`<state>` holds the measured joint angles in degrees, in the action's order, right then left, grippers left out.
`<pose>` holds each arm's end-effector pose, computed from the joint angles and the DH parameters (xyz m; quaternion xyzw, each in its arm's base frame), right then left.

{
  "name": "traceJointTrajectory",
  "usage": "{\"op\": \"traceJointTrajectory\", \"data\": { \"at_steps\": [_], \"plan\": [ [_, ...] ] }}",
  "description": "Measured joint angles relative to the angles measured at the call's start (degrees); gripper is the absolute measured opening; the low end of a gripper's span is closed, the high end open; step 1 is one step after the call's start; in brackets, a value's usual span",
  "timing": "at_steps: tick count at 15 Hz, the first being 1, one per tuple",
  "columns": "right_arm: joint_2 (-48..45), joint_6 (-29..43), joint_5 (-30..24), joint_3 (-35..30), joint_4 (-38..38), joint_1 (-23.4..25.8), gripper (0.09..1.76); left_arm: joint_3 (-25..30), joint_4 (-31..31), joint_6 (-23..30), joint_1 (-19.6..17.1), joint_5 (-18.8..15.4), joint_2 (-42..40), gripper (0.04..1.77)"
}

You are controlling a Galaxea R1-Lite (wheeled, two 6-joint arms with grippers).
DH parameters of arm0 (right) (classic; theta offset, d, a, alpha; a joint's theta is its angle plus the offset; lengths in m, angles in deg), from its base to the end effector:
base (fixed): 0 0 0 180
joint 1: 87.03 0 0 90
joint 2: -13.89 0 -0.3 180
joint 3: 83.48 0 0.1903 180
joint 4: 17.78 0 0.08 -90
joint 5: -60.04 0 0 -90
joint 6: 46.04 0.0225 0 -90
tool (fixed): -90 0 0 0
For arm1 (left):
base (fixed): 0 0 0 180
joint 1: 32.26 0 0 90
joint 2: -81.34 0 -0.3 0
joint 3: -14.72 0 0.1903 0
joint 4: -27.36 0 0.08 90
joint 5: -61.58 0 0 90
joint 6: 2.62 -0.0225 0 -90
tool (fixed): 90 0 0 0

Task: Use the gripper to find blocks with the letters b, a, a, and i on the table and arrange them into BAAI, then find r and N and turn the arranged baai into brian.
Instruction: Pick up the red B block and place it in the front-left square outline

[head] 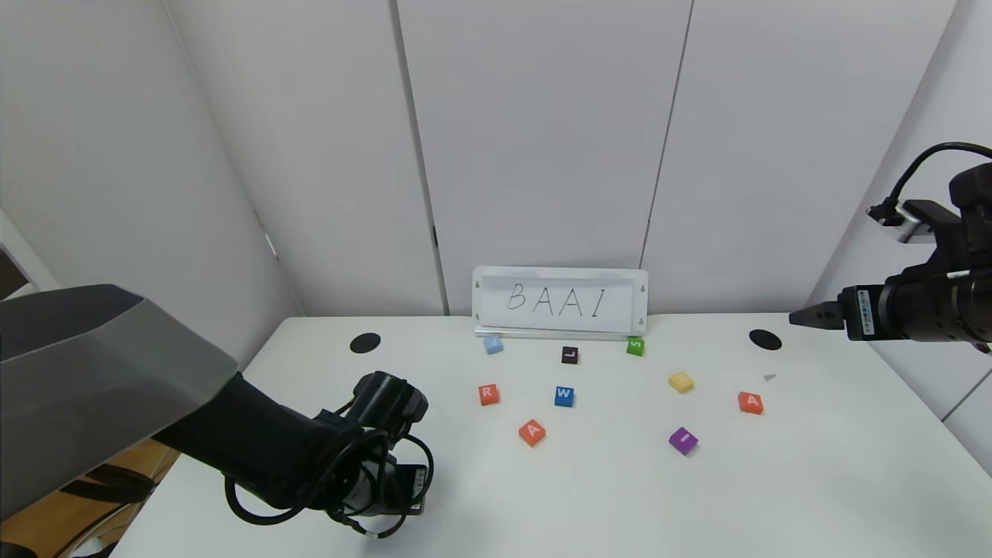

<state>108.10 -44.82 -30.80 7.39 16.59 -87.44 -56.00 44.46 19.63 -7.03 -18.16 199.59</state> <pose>0.2931 0.0024 0.2254 0.0113 0.3233 0.0069 0.9462 0.2860 -0.1303 0.0316 -0.0018 0.5208 -0.0098 0.8536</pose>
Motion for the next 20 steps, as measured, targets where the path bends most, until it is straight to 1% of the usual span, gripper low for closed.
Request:
{"op": "traceJointTrajectory", "data": {
  "at_steps": [7, 12, 20],
  "plan": [
    [0.05, 0.0, 0.05, 0.0, 0.0, 0.01, 1.71, -0.46, 0.57, -0.2, 0.0, 0.12, 0.39, 0.52],
    [0.05, 0.0, 0.06, 0.0, 0.0, 0.09, 1.71, -0.94, 0.59, -0.22, 0.16, 0.96, 1.32, 0.52],
    [0.17, 0.01, 0.09, 0.02, -0.09, 0.11, 1.71, -0.83, 0.28, -0.16, 0.18, 0.91, 1.51, 0.52]
  ]
}}
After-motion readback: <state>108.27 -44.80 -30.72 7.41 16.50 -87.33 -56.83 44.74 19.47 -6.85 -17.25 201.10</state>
